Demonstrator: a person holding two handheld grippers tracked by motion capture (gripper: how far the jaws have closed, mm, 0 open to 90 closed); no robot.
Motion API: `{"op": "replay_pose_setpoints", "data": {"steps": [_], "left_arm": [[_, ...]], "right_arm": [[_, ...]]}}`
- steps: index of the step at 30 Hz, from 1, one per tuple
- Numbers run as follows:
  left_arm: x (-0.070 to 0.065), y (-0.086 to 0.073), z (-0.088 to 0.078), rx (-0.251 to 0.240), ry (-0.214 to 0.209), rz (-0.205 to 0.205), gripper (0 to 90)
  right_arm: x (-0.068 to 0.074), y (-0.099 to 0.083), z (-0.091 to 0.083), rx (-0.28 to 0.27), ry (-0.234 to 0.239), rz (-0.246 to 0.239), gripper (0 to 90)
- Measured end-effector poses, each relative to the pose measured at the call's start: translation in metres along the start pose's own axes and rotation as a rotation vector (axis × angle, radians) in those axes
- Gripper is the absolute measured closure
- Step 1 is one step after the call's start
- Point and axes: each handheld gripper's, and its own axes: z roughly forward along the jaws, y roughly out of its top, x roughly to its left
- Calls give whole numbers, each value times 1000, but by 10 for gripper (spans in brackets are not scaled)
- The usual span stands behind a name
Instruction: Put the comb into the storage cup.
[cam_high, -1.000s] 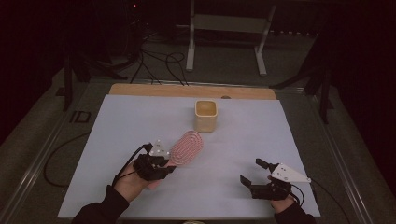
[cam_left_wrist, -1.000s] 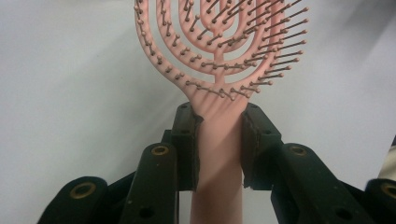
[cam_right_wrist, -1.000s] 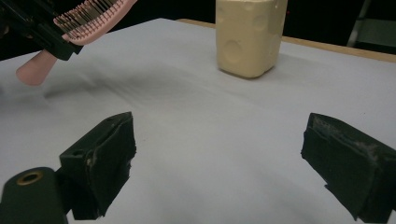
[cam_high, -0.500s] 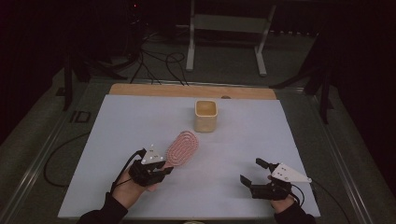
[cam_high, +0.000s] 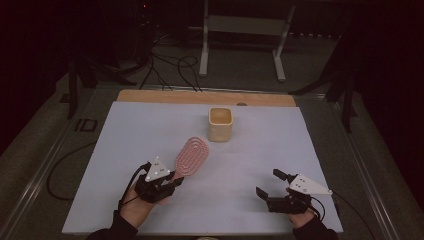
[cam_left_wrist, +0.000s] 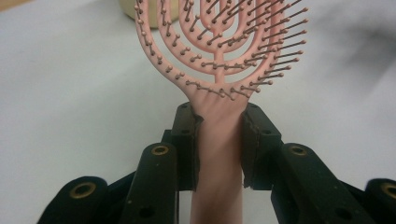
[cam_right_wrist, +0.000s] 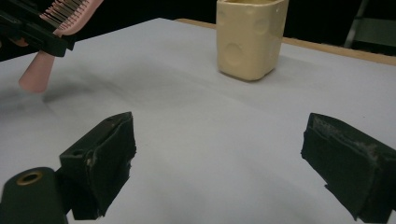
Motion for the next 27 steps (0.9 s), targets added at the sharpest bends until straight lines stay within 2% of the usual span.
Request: {"op": "replay_pose_setpoints", "data": {"steps": [4, 5, 11, 14, 21, 27], "left_arm": [[2, -2, -1, -20, 35, -12, 713], [2, -2, -1, -24, 31, -23, 714], [1, -2, 0, -32, 53, -21, 713], [2, -3, 2, -29, 60, -16, 714], [3, -3, 2, -34, 48, -26, 713], [2, -2, 3, -36, 39, -28, 713]], "right_arm": [[0, 4, -1, 9, -19, -6, 95], [1, 6, -1, 9, -28, -11, 95], [4, 16, -4, 22, -56, -14, 95], [4, 17, -5, 25, -56, -7, 95], [11, 41, -7, 25, -79, -26, 95], [12, 57, -4, 24, -68, -26, 95]]}}
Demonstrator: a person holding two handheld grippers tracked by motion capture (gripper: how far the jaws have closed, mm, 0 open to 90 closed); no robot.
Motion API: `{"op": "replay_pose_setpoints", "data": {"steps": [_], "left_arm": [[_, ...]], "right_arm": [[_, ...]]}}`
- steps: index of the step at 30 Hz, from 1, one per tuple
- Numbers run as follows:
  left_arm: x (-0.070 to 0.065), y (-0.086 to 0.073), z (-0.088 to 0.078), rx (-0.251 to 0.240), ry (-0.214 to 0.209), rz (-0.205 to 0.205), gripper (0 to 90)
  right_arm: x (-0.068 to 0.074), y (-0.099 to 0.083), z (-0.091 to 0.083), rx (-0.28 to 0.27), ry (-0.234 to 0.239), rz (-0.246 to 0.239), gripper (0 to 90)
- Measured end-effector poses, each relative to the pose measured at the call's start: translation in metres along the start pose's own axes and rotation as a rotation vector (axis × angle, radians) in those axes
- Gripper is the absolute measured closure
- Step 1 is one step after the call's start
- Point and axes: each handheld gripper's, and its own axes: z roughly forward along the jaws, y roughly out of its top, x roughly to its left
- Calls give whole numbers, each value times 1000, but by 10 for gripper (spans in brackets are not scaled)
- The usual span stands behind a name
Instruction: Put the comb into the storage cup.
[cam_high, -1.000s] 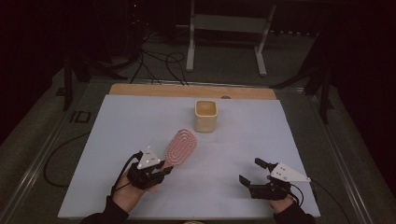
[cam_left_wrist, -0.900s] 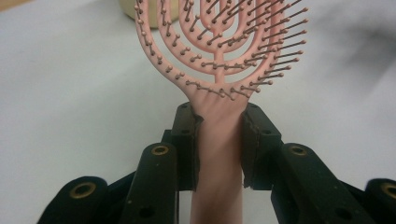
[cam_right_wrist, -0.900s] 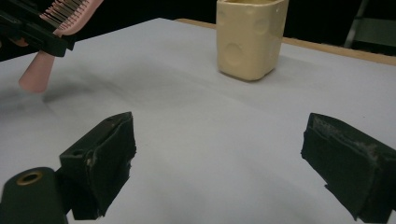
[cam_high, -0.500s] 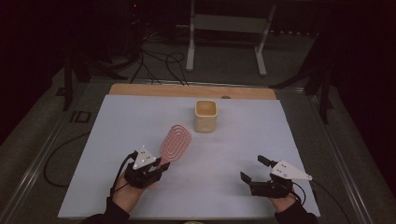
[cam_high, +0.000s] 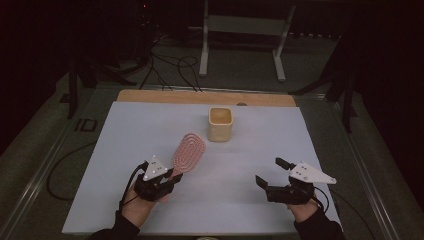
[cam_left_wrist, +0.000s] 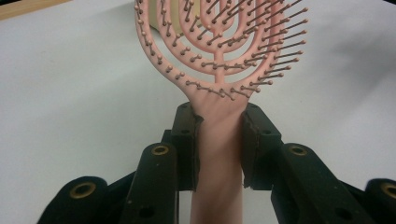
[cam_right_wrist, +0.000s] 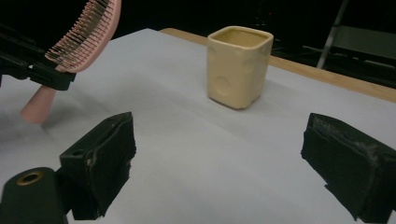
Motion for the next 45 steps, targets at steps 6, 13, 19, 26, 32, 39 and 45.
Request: {"op": "replay_pose_setpoints", "data": {"steps": [6, 13, 19, 26, 32, 39, 45], "left_arm": [[0, 0, 0, -2, -4, -1, 713], [-1, 1, 1, -1, -5, 0, 713], [-2, 1, 0, -3, -9, 2, 713], [-4, 2, 0, -5, -15, 5, 713], [-5, 3, 0, -2, -20, 7, 714], [-6, 3, 1, -1, -22, 11, 713], [-7, 3, 1, -2, -25, 15, 713]], "right_arm": [[4, 14, 4, -1, 27, 12, 95], [12, 32, 10, 7, 54, 6, 88], [18, 47, 13, -8, 59, -8, 86], [27, 63, 16, -26, 93, -23, 83], [36, 72, 22, -33, 118, -32, 82], [45, 83, 25, -43, 144, -36, 81], [55, 90, 34, -46, 180, -39, 81]]}}
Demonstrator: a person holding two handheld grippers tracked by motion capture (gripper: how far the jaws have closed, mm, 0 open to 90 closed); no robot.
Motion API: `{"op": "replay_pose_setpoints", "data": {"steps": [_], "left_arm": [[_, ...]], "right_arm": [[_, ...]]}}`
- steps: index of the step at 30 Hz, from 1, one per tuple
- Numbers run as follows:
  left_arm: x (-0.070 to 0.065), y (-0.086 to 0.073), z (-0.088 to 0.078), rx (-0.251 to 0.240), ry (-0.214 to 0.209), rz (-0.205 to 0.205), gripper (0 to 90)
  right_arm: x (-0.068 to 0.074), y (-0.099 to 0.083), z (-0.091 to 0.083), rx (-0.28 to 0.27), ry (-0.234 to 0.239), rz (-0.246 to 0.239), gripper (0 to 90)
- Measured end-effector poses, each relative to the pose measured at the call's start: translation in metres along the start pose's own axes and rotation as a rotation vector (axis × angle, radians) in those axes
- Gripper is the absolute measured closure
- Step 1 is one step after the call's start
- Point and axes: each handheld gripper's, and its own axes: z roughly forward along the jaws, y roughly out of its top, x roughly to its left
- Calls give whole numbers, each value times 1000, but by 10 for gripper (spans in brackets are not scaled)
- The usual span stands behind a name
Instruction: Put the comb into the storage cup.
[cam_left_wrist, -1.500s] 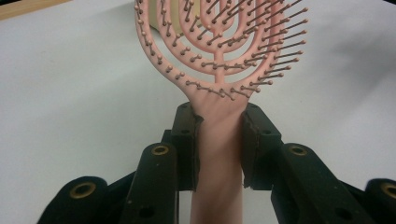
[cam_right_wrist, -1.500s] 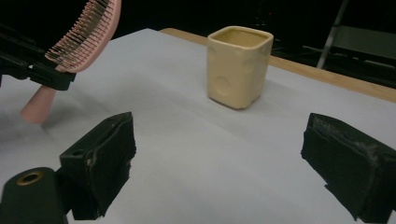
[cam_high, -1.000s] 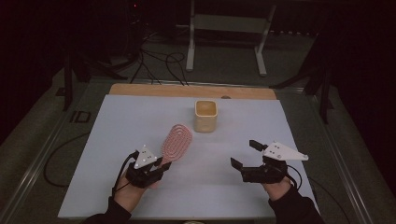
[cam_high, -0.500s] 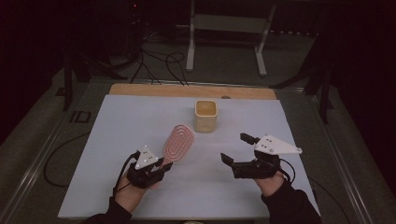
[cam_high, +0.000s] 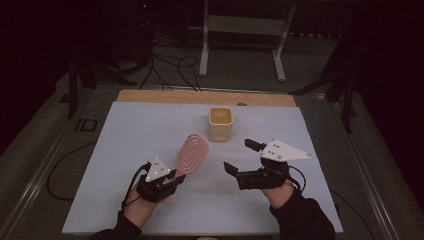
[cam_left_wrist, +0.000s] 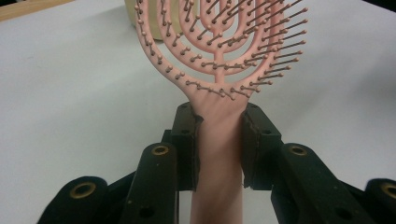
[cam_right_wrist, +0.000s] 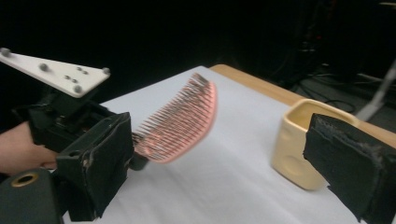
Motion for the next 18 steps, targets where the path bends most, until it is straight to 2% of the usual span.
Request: {"op": "replay_pose_setpoints", "data": {"steps": [7, 10, 14, 18], "left_arm": [[-2, 0, 1, 0, -4, 4, 714], [-2, 0, 0, -1, -2, 3, 714], [-3, 0, 0, -1, -4, 9, 714], [-4, 1, 0, 0, -7, 15, 714]], "right_arm": [[11, 5, 13, -9, 51, -6, 82], [12, 6, 19, -8, 58, 9, 82], [14, 4, 27, -1, 44, 22, 82], [14, 1, 37, 9, 56, 59, 82]]}}
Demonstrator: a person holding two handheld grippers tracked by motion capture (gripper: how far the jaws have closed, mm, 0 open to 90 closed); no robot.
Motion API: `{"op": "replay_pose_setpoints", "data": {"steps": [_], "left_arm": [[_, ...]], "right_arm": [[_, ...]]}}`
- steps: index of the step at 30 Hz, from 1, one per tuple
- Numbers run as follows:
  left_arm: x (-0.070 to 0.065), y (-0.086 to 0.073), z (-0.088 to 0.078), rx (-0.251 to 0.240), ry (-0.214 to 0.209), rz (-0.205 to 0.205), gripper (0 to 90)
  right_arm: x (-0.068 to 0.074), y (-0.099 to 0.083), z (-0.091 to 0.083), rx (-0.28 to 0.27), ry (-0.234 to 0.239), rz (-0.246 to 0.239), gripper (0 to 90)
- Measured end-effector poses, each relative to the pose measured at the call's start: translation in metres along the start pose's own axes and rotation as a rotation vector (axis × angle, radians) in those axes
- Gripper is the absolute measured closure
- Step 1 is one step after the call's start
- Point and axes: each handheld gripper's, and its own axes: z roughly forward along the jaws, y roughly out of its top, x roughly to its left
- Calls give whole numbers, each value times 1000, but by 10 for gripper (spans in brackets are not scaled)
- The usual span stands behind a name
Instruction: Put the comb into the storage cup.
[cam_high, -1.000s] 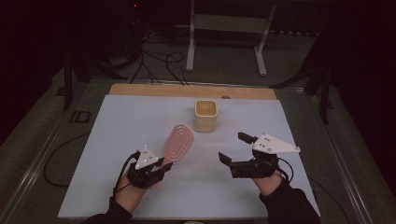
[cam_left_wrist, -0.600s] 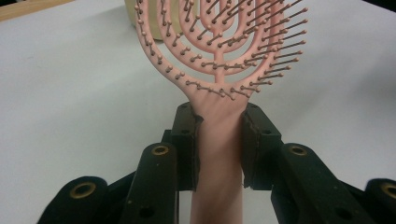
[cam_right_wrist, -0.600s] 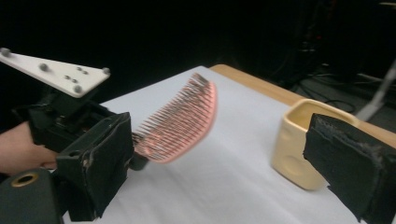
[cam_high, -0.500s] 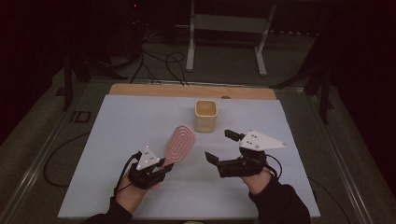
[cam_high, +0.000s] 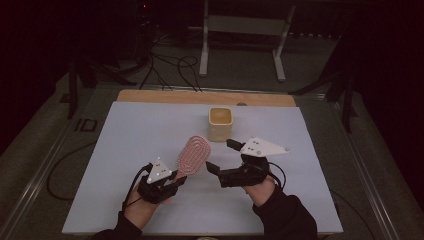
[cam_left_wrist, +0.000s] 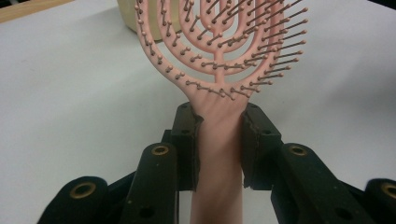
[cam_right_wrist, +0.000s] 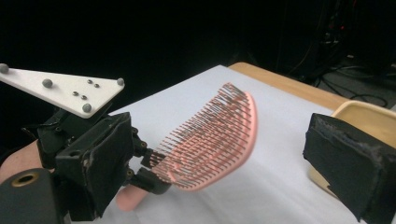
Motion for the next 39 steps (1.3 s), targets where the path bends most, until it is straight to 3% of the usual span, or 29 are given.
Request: {"op": "replay_pose_setpoints", "data": {"steps": [15, 17, 23, 30, 39], "left_arm": [[-2, 1, -2, -19, -3, 10, 714], [-2, 1, -2, -25, -3, 16, 714], [-5, 1, -2, -31, -9, 19, 714], [-6, 1, -2, -39, -17, 25, 714], [-8, 1, -5, -59, -30, 36, 714]], "right_arm": [[-3, -11, 31, 15, -20, 165, 85], [-6, -12, 34, 19, -1, 192, 88], [-8, -15, 43, 30, 34, 276, 163], [-7, -19, 51, 52, 49, 306, 278], [-9, -23, 52, 57, 65, 332, 506]]}}
